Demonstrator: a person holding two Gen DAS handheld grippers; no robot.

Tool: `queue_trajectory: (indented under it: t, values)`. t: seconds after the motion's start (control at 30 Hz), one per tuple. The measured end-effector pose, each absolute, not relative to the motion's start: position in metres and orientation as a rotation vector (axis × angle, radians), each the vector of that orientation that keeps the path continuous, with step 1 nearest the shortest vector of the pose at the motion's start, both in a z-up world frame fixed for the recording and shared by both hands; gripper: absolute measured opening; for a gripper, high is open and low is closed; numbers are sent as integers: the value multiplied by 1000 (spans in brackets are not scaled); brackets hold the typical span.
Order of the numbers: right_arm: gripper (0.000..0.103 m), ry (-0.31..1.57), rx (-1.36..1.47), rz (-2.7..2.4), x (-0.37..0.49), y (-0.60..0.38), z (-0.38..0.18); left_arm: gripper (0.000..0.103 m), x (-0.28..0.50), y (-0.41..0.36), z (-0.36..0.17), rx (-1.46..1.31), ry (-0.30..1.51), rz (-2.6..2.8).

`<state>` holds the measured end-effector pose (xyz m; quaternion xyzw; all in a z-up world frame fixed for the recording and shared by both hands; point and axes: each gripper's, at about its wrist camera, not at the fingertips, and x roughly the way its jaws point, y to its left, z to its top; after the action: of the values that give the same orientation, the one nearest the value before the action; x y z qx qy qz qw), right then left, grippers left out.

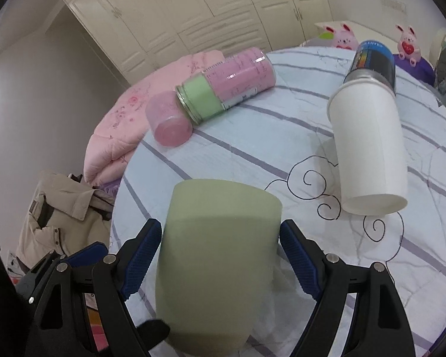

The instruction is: Flip cup upright

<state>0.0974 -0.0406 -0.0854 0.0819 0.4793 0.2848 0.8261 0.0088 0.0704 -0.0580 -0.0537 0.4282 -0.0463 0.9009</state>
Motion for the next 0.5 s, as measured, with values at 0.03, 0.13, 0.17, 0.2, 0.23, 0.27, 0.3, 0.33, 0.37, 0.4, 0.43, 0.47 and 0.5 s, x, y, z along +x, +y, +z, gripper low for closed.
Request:
queue_trajectory:
  t: [0.03, 0.13, 0.17, 0.2, 0.23, 0.27, 0.3, 0.33, 0.37, 0.4, 0.43, 0.47, 0.5]
  values:
    - [83, 1022, 177, 612, 99, -41, -86, 103, 9, 70, -58, -105, 885, -94]
    - [82, 1030, 199, 627, 101, -42, -89, 103, 9, 69, -58, -106, 885, -95]
    - [82, 1027, 198, 630, 100, -43, -89, 103, 9, 68, -58, -106, 886, -97]
    - [82, 1023, 199, 631, 100, -44, -88, 103, 9, 68, -58, -106, 886, -99]
    - [82, 1017, 196, 633, 99, -44, -88, 103, 9, 67, -58, -103, 886, -100]
    - [82, 1005, 193, 632, 98, -45, -86, 103, 8, 66, -58, -99, 886, -100]
    - [82, 989, 188, 629, 96, -47, -84, 103, 8, 64, -59, -94, 886, -99]
    - [82, 967, 182, 625, 95, -48, -81, 103, 8, 62, -59, -90, 885, -96]
    - [82, 946, 178, 622, 93, -50, -77, 103, 9, 60, -59, -85, 882, -91]
    - [82, 930, 178, 620, 94, -52, -75, 103, 10, 60, -60, -84, 881, -87]
    - [82, 910, 182, 616, 94, -55, -72, 103, 11, 59, -60, -85, 880, -84]
    - [82, 887, 184, 614, 93, -58, -69, 103, 13, 58, -62, -89, 879, -83]
    - [82, 868, 183, 609, 92, -60, -66, 103, 15, 57, -64, -93, 879, -79]
